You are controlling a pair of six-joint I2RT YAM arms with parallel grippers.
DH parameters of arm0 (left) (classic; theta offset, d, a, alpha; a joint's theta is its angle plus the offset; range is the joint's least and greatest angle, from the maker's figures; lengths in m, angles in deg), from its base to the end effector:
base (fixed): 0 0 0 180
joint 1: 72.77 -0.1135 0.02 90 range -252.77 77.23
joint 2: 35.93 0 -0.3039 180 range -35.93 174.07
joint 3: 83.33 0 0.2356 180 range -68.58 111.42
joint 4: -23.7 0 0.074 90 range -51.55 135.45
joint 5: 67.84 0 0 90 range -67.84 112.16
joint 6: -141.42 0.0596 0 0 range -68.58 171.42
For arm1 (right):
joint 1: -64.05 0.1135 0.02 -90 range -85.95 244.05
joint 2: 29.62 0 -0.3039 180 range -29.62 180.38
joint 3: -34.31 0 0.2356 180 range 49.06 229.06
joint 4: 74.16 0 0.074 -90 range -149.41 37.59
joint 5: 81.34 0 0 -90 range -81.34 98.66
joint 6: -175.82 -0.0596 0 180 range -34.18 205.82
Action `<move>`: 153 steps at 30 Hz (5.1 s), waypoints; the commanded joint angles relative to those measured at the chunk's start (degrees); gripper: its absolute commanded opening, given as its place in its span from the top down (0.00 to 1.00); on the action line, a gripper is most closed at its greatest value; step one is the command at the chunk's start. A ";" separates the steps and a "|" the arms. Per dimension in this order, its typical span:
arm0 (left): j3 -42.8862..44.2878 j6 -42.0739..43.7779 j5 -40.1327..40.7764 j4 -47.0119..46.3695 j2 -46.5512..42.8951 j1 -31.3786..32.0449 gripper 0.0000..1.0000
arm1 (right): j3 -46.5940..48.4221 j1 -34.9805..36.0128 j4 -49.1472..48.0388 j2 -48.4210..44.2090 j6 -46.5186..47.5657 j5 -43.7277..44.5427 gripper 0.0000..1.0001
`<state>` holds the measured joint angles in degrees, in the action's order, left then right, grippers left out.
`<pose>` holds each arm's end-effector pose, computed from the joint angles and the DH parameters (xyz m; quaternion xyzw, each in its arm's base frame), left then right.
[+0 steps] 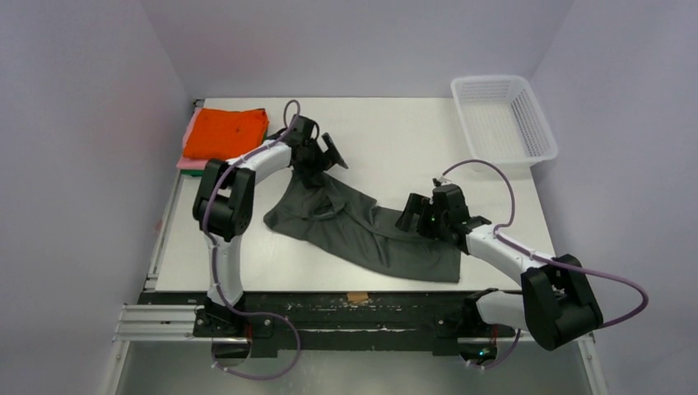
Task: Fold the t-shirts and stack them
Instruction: Rotate the tshirt 90 degrees, then grab the bottom of the folded rectangular tshirt with both arms
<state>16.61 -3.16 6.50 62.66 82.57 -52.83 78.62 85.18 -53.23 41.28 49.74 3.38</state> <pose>0.4259 -0.1716 0.1947 -0.2468 0.9194 -0.2718 0.1413 0.2044 0.0849 0.1969 0.1046 0.9253 0.2110 0.2972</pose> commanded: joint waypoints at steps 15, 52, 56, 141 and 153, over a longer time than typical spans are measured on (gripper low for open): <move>35.09 5.05 -4.46 17.05 22.06 -6.10 0.00 | -0.11 19.71 13.23 -1.91 -10.06 -5.63 0.01; -51.26 7.64 23.52 19.23 -80.24 1.65 0.00 | 57.99 23.96 11.63 31.56 28.79 11.42 0.03; -56.16 6.02 23.00 22.75 -87.83 1.67 0.00 | 73.70 24.27 17.86 47.04 33.18 11.11 0.04; -36.67 -2.60 22.99 3.27 -29.29 39.77 1.00 | -2.20 21.67 18.35 -6.99 -9.35 0.81 0.49; -44.48 -4.86 23.50 2.60 -38.33 40.77 1.00 | -4.01 23.64 27.89 -14.25 -9.24 2.80 1.00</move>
<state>-24.90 -6.68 28.97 63.90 48.54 -13.12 76.35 108.32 -28.99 30.17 39.71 8.38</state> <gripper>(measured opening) 0.009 0.011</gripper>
